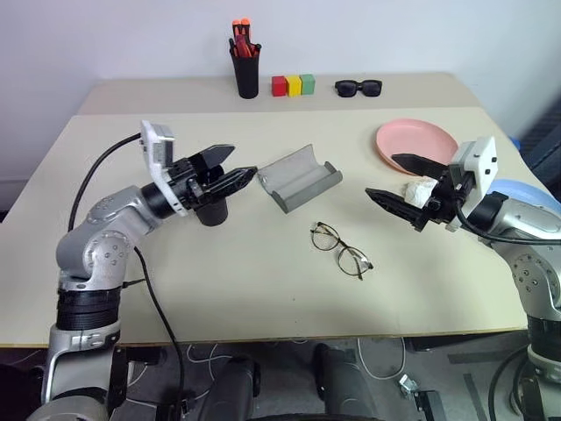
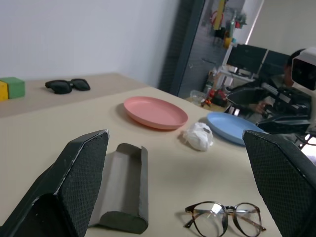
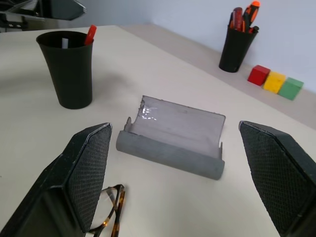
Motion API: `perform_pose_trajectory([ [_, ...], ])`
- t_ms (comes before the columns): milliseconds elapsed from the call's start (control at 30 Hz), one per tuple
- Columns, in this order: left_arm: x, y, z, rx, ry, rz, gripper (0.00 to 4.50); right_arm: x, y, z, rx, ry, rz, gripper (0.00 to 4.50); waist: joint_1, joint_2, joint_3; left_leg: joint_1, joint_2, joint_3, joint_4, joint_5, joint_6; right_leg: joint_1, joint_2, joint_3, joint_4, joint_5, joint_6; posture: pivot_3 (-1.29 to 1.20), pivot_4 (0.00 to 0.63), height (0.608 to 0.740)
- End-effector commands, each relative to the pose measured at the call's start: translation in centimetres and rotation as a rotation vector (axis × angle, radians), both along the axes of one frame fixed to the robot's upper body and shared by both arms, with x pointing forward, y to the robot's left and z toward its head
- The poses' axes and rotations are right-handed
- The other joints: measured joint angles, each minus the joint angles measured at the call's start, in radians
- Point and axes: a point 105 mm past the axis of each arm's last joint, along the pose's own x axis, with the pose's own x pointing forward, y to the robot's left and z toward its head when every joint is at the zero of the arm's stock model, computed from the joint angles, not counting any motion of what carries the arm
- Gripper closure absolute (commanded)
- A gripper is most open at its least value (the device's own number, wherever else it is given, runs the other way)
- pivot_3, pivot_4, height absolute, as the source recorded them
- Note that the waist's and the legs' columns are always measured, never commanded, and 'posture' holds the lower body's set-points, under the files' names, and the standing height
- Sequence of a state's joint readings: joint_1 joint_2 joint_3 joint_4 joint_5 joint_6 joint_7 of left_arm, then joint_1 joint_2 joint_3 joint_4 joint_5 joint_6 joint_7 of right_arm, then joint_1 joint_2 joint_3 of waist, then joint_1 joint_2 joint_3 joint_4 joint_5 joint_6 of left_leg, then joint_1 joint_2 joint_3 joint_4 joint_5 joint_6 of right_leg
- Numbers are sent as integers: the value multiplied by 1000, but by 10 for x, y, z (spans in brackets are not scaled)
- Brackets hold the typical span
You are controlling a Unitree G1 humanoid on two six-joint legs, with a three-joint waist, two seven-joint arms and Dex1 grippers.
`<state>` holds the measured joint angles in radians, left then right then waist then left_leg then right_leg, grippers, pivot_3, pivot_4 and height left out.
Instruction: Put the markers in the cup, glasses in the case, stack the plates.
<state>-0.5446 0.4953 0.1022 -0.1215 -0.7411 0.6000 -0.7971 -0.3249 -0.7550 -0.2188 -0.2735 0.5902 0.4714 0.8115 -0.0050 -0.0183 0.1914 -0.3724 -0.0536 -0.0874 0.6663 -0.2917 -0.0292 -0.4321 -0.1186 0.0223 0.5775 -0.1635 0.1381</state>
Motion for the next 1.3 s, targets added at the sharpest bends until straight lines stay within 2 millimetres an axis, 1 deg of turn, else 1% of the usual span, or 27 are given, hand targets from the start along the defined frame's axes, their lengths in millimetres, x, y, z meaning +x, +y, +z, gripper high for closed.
perform_pose_trajectory([
  [33,15,-40,-3,86,-7,30,41,0,2,11,6,-58,8,290,11,0,0,0,0,0,1,0,0,1,0,0,0,0,0,0,150,740],
  [67,22,-50,-4,89,2,63,41,1,2,12,13,-58,10,290,16,0,0,0,-1,0,1,0,0,1,0,0,-1,0,0,0,150,740],
  [100,26,-57,-3,87,6,84,41,1,2,12,18,-58,11,290,18,0,0,0,-1,0,1,0,0,1,0,0,-1,0,0,0,150,740],
  [167,29,-74,-7,110,17,91,41,2,2,13,14,-61,8,290,16,0,0,0,-1,0,1,0,0,1,0,0,-1,0,0,0,150,740],
  [233,31,-92,-21,168,49,106,41,1,0,14,13,-66,-1,290,11,0,0,1,0,0,0,0,1,1,0,0,-1,0,0,0,150,740],
  [333,39,-102,-35,211,80,168,41,1,-5,12,-2,-69,-23,290,12,0,0,1,0,0,0,0,1,1,0,0,-1,0,0,0,150,740],
  [433,49,-103,-39,185,114,231,41,-1,-5,12,9,-67,-21,290,12,0,0,1,0,0,0,0,1,1,0,0,0,0,0,0,150,740],
  [500,51,-115,-46,229,92,219,41,0,-5,12,8,-68,-24,290,13,0,0,1,0,0,0,0,1,1,0,0,0,0,1,0,150,740],
  [567,58,-124,-52,258,89,229,41,1,-4,12,7,-69,-25,290,16,0,0,1,0,0,0,0,1,1,0,0,0,0,0,0,150,740],
  [667,68,-126,-56,277,95,250,41,1,-4,14,10,-73,-23,290,19,0,0,0,-1,0,1,0,1,1,0,0,-1,0,0,0,150,740],
  [767,68,-132,-67,302,140,214,41,2,-4,14,2,-79,-31,290,15,0,0,0,-1,0,1,-1,1,1,0,0,-2,0,1,0,150,740],
  [900,70,-136,-76,330,138,203,41,1,-5,13,3,-74,-35,290,15,0,0,1,0,0,0,-1,1,1,0,0,-1,0,1,0,150,740],
  [967,73,-135,-74,318,128,211,41,0,-6,12,1,-74,-40,290,16,0,0,0,0,0,0,-1,1,1,0,0,-1,0,1,0,150,740],
  [1033,74,-135,-66,279,121,210,41,0,-7,11,-2,-73,-41,290,16,0,0,0,0,0,0,-1,1,1,0,0,-1,0,1,0,150,740],
  [1100,76,-130,-64,265,138,228,41,0,-7,11,-3,-74,-42,290,17,0,0,0,0,0,0,-1,1,1,0,0,-1,0,1,0,150,740],
  [1167,75,-128,-70,279,156,227,41,0,-7,12,1,-74,-42,290,17,0,0,0,0,0,0,-1,1,1,0,0,-1,0,1,0,150,740],
  [1233,68,-133,-84,326,194,169,41,1,-7,11,1,-73,-40,290,16,0,0,1,0,0,0,-1,1,1,0,0,-1,0,1,0,150,740],
  [1300,61,-139,-92,352,213,124,41,1,-5,11,1,-73,-36,290,16,0,0,0,-1,0,0,-1,1,1,0,0,-1,0,1,0,150,740],
])
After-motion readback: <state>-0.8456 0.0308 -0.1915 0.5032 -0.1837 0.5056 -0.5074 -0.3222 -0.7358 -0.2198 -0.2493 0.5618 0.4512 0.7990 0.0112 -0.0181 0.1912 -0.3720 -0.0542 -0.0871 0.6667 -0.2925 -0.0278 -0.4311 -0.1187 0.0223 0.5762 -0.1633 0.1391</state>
